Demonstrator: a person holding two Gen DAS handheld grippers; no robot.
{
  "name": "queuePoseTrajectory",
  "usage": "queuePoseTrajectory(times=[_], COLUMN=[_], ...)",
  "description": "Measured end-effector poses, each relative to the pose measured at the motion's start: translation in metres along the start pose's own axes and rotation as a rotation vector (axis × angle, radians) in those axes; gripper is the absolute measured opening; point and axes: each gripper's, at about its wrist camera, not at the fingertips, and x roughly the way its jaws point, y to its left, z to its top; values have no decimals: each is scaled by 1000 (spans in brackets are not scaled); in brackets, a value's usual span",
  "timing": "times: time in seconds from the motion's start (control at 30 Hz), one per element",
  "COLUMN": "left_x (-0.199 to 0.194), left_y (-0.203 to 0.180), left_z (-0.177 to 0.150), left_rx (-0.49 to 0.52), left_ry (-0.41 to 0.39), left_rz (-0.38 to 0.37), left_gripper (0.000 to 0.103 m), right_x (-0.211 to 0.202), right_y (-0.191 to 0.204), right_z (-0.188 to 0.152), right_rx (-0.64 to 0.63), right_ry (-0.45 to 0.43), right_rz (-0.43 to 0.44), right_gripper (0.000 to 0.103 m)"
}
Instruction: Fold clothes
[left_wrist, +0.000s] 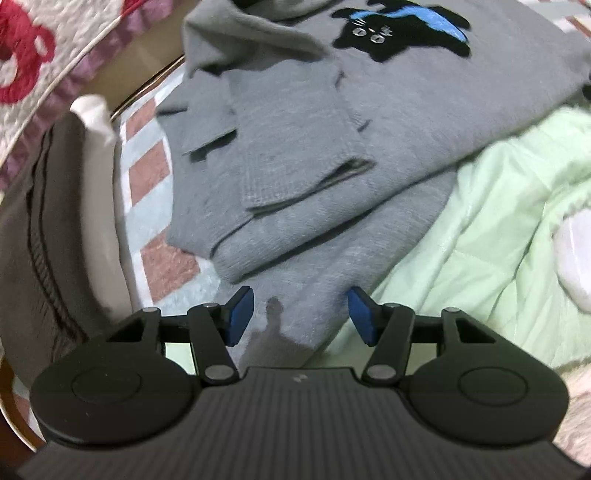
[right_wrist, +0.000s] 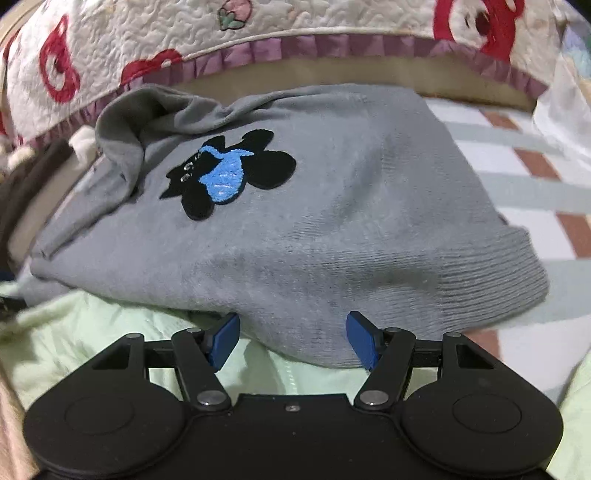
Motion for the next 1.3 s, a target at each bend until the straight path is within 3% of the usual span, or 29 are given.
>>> queuePoseTrajectory(times=[0.17,0.23,0.27,0.3,0.47,0.57,0.67,0.73,0.77,0.8,0.83,0.87,1.07,1.3], left_x=[7,11,12,12,19,24,28,31,31,29,28,26,3,-32], left_y=[-3,-3,-2,-2,-9,-13,-17,-20,-21,-22,-23,-24,-28,8], left_z=[6,9,10,12,15,18,20,21,21,21,21,21,17,6], left_rx=[-7,-25,-35,-47,-25,-7,11,22,27,32,37,42,36,-222], left_ry=[-1,-3,-15,-29,-9,8,25,36,32,20,11,1,-122,-290], left_rz=[-4,2,10,20,65,91,118,136,140,141,144,157,271,315], left_gripper=[57,50,40,37,37,40,58,60,53,32,22,19,15,16], right_x=[8,6,4,3,0,-5,-5,-5,-5,-6,-6,-7,-8,-19], right_y=[3,3,3,2,-13,-21,-35,-50,-57,-62,-67,-72,-83,-108], right_z=[-2,-3,-3,-3,-7,-8,-10,-15,-18,-21,-24,-27,-36,-38], right_rx=[-9,-11,-11,-7,46,54,95,170,216,245,268,291,285,348], right_ry=[5,0,-3,-8,-40,-67,-66,-57,-57,-56,-55,-54,-63,-95], right_rz=[-12,-9,-7,-4,22,0,-60,-64,-54,-49,-44,-39,-61,-95], right_gripper=[69,69,69,69,69,70,70,70,70,70,70,70,70,70])
